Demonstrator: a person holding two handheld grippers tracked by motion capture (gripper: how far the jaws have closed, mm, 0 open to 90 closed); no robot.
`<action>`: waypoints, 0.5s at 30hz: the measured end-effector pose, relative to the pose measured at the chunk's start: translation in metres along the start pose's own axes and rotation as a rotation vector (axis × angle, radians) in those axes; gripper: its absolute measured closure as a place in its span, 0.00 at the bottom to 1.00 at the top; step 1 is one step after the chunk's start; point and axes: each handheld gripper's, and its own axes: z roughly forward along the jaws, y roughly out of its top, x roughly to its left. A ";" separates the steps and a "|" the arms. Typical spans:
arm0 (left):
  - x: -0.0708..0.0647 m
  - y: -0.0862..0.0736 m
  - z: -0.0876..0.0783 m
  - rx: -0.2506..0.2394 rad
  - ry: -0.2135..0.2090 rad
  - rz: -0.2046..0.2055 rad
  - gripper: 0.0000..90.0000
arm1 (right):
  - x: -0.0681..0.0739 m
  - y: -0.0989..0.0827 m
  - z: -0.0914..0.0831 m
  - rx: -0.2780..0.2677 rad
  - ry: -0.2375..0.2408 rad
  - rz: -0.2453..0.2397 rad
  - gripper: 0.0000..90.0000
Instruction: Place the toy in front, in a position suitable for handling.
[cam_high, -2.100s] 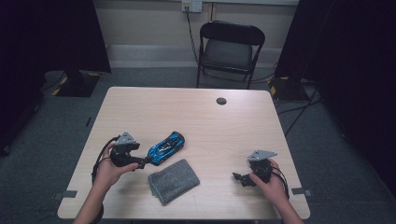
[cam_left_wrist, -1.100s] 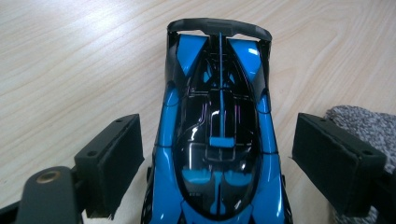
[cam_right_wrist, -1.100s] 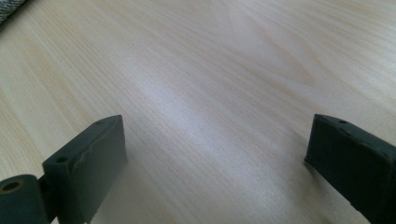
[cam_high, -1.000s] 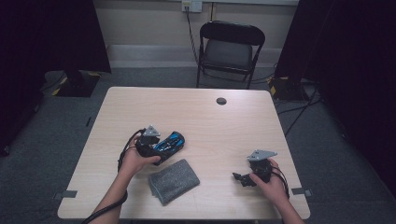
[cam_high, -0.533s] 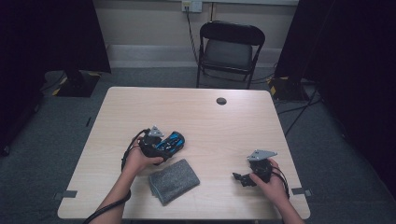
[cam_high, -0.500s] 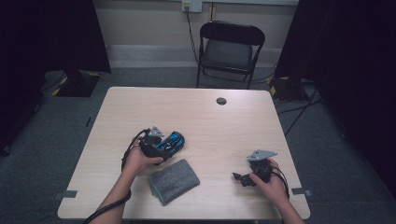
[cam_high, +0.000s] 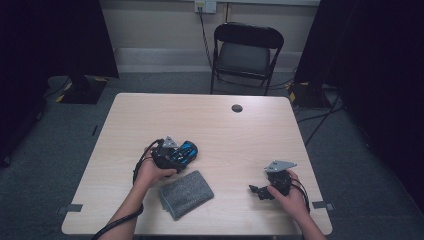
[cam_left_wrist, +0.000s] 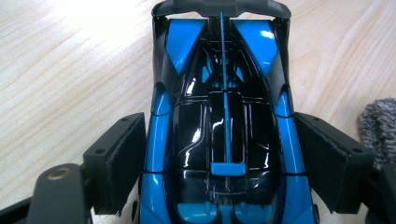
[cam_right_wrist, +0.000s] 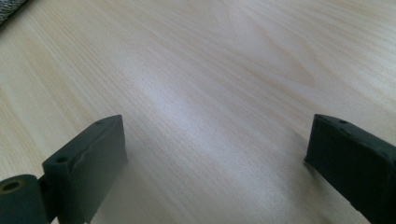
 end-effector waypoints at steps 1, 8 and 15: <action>0.001 0.000 0.000 0.000 0.005 0.007 0.24 | 0.000 0.000 0.000 0.000 0.000 0.000 0.04; 0.000 0.001 -0.001 0.003 -0.001 0.011 0.28 | 0.000 0.000 0.000 0.000 0.000 0.000 0.04; -0.002 0.002 0.000 0.003 0.007 -0.006 0.29 | 0.000 0.000 0.000 0.000 0.000 0.000 0.04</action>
